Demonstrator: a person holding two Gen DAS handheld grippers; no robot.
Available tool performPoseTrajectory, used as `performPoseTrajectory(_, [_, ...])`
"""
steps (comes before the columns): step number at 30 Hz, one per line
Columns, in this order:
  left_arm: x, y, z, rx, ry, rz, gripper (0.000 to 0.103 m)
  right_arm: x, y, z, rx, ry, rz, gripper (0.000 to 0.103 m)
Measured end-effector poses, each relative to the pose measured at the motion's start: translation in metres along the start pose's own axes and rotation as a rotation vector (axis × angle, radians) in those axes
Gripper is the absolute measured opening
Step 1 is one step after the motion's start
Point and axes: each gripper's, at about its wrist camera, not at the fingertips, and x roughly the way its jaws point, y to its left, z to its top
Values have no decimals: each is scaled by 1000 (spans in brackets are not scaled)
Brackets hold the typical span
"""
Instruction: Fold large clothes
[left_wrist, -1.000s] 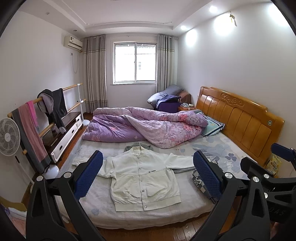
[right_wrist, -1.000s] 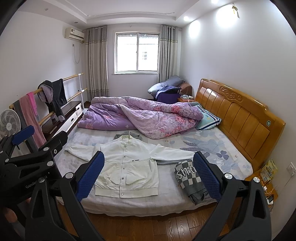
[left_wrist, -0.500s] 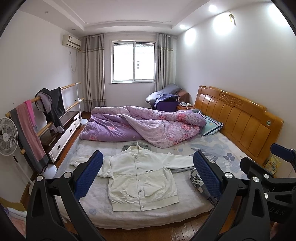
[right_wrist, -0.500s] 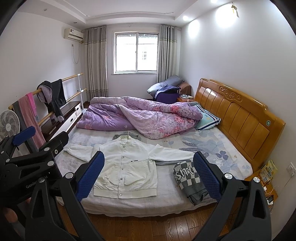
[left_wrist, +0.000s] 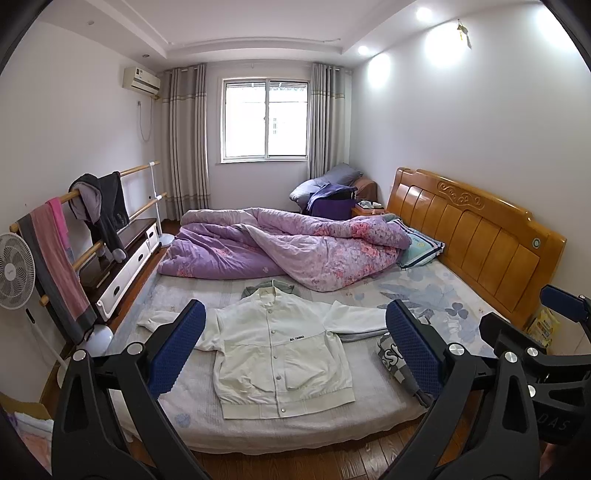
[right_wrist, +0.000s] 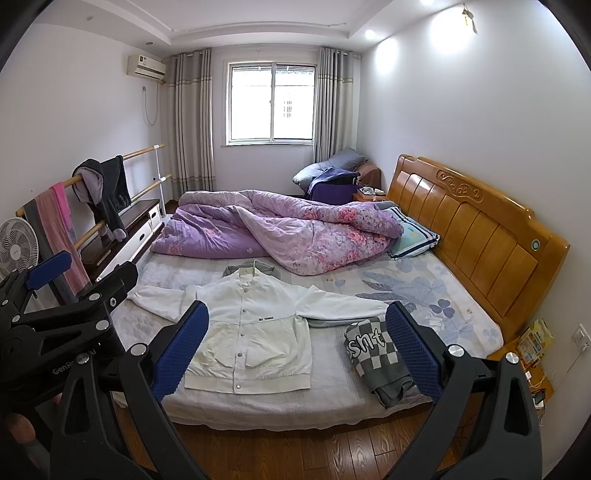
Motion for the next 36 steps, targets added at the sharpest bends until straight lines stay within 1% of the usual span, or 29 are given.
performPoseTrajectory(36, [2, -4, -2, 1, -2, 0, 98, 3, -4, -1, 9, 10, 1, 93])
